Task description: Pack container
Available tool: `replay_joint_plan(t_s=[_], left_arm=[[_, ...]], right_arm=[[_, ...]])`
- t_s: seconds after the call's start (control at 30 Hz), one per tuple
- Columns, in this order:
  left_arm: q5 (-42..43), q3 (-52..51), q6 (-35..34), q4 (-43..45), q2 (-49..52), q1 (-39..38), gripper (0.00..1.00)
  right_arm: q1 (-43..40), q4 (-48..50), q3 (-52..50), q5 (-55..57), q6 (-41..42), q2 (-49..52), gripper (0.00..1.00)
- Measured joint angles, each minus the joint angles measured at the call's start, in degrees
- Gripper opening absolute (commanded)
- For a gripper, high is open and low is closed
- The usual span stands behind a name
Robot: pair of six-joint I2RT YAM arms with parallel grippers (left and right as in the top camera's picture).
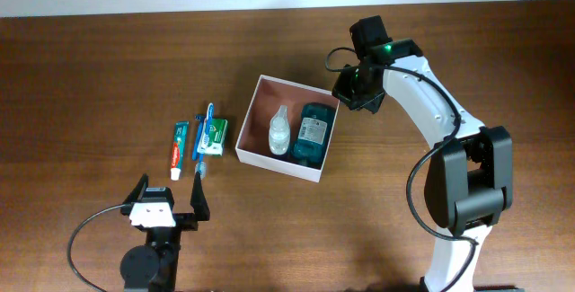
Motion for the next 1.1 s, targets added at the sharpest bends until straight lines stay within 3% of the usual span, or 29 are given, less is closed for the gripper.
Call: replay_joint_plan(t_s=[1.1], left_arm=[[0.0,0.0,0.0,0.0,0.0,0.0,0.99]], right_arm=[[0.0,5.2,0.0,-6.6,-3.6,0.0,0.04]])
